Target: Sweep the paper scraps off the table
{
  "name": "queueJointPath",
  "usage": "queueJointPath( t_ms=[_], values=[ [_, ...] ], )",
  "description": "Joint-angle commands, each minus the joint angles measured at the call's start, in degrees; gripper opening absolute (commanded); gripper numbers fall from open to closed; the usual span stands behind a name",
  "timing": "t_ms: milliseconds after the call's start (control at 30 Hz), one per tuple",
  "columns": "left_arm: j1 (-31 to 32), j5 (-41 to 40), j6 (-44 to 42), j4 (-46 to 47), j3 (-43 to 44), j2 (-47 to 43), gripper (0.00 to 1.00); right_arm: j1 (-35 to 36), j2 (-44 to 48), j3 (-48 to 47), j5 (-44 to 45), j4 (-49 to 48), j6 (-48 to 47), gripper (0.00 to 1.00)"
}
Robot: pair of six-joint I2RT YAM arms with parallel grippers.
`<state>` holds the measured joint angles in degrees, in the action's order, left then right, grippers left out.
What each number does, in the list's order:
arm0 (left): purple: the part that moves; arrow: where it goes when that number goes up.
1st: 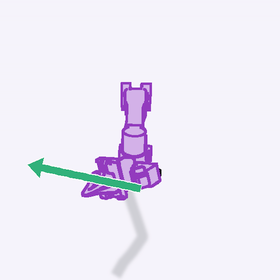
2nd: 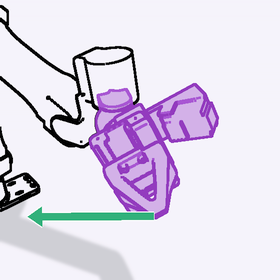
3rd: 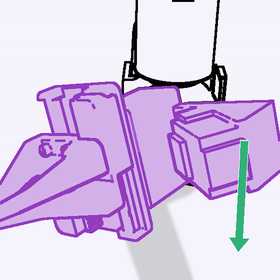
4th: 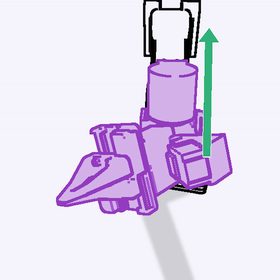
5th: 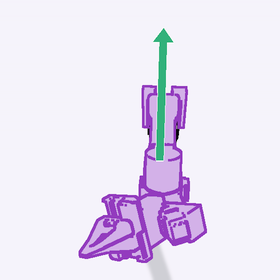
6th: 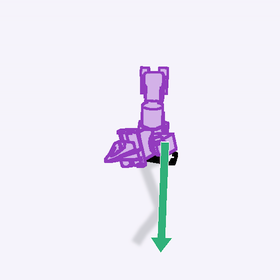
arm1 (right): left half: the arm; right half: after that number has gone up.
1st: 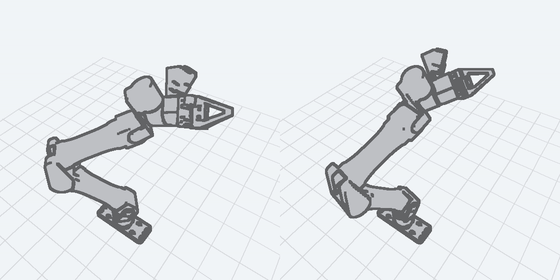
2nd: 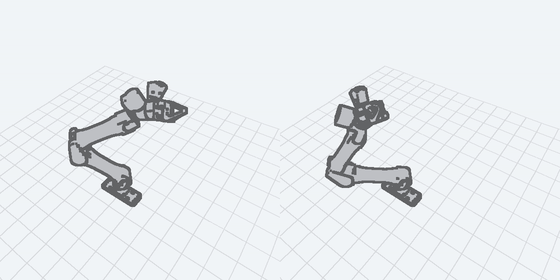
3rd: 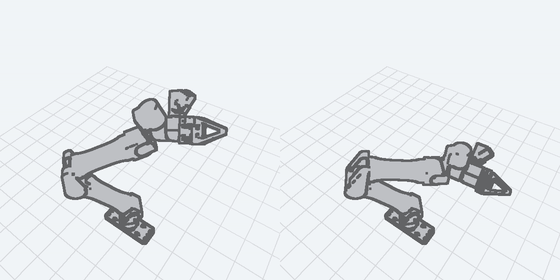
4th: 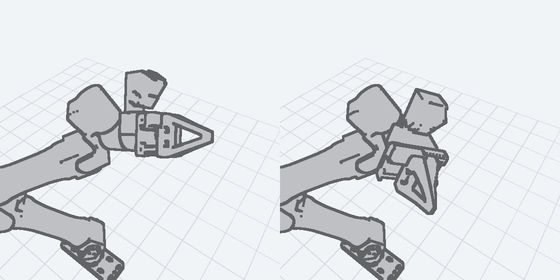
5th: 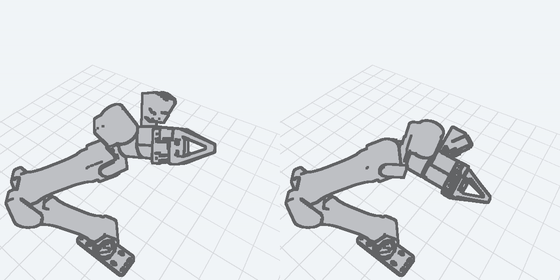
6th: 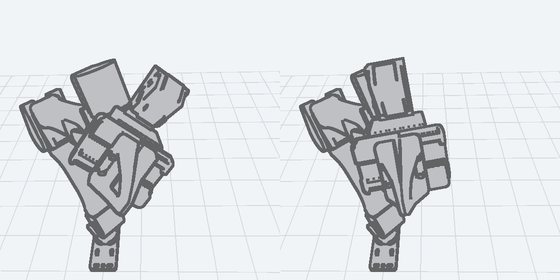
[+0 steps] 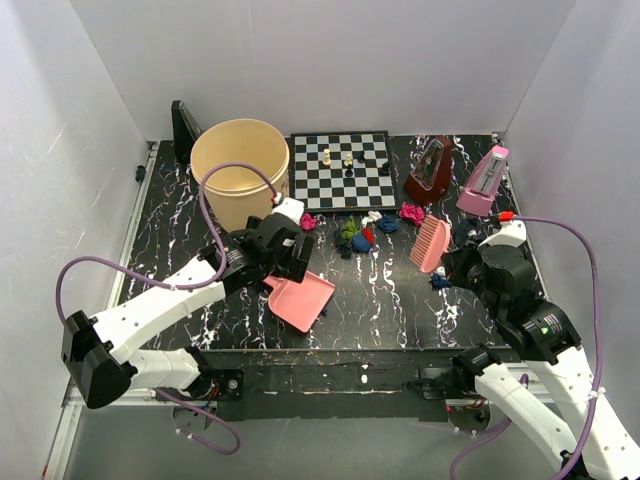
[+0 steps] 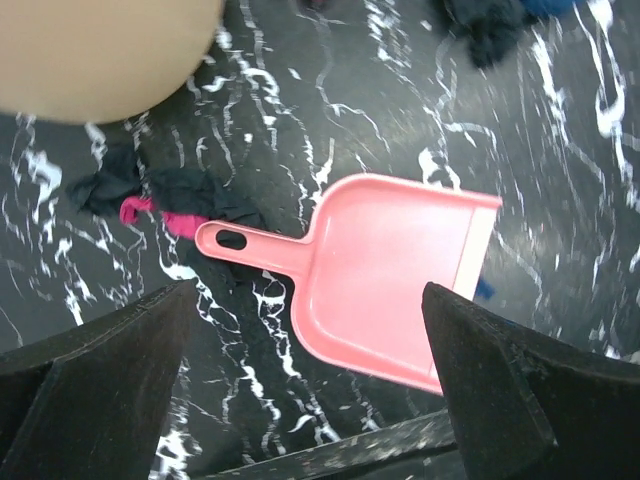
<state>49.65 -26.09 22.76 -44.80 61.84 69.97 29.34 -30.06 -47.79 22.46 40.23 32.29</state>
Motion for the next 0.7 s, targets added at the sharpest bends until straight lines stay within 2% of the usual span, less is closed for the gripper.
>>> queueJointPath(
  t_ms=[0, 67, 167, 200, 267, 367, 600, 667],
  values=[
    [0.10, 15.93, -22.20, 0.68, -0.06, 0.77, 0.98, -0.16, 0.53, -0.90, -2.77, -2.79, -1.44, 0.01],
    [0.10, 20.63, -29.33, -1.08, 1.34, 2.70, 0.98, 0.01, 0.45, -0.90, -3.56, -2.96, -1.62, 0.01],
    [-0.69, 15.64, -34.00, -2.05, 5.91, 7.09, 0.97, -0.16, 0.36, -1.51, -5.14, -2.61, -1.88, 0.01],
    [-1.56, 16.15, -34.97, -1.79, 7.40, 8.67, 0.97, -0.08, 0.36, -1.69, -5.49, -2.52, -2.06, 0.01],
    [-2.71, 22.44, -36.55, -2.83, 10.39, 12.71, 0.96, -0.07, 0.88, -1.78, -5.50, -2.26, -2.41, 0.01],
    [-2.89, 24.94, -37.71, -3.02, 12.77, 18.25, 0.94, -0.08, 1.59, -1.61, -5.84, -2.26, -2.41, 0.01],
    [-7.01, 33.01, -41.83, -0.21, 14.09, 26.35, 0.66, -0.08, 2.47, -0.90, -6.55, -2.00, -2.24, 0.01],
    [-7.55, 36.00, -43.94, 0.41, 14.53, 27.84, 0.63, -0.07, 2.47, -0.99, -6.38, -1.82, -2.24, 0.01]
  ],
)
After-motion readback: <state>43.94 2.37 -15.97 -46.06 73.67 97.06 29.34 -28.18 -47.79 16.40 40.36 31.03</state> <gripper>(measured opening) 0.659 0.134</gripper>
